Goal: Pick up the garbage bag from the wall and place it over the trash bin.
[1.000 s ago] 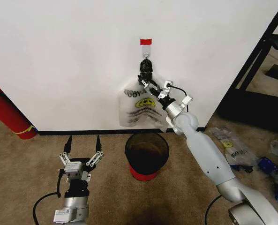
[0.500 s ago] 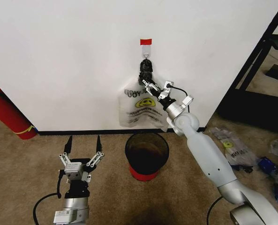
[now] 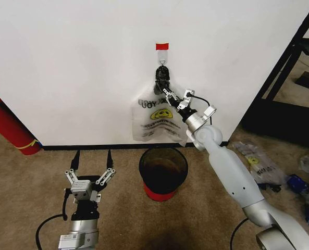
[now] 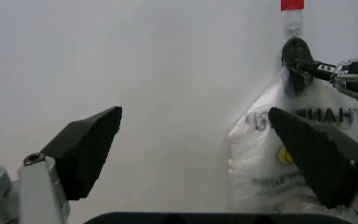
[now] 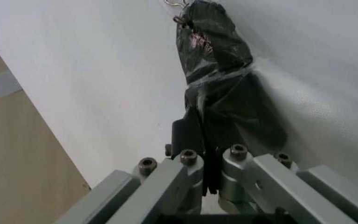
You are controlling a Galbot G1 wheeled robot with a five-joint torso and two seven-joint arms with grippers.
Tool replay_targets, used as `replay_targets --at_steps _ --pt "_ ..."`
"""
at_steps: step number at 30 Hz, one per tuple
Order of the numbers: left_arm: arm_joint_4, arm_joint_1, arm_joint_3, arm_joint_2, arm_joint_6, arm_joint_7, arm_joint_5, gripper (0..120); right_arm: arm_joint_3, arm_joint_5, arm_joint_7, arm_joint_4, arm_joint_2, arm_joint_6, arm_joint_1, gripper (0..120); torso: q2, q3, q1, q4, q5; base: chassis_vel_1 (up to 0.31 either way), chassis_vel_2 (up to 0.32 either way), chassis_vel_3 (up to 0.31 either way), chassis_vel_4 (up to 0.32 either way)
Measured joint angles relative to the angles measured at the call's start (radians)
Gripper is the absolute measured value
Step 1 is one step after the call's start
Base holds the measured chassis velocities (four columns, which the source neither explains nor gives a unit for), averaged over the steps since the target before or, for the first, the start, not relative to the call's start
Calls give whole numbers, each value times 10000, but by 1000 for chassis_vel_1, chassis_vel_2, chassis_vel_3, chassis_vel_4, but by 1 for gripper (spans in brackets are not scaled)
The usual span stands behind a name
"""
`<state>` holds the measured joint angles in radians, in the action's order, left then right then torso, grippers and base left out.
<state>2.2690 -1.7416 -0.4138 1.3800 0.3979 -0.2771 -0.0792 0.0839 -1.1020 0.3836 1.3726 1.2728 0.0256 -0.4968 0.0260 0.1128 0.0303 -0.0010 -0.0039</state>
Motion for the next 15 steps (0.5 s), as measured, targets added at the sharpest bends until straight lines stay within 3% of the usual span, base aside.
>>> replay_targets --at_steps 15 --pt "27 -37 107 41 75 -6 -73 90 324 25 -154 959 -205 -47 -817 0 0 0 0 0 0 0 0 0 0"
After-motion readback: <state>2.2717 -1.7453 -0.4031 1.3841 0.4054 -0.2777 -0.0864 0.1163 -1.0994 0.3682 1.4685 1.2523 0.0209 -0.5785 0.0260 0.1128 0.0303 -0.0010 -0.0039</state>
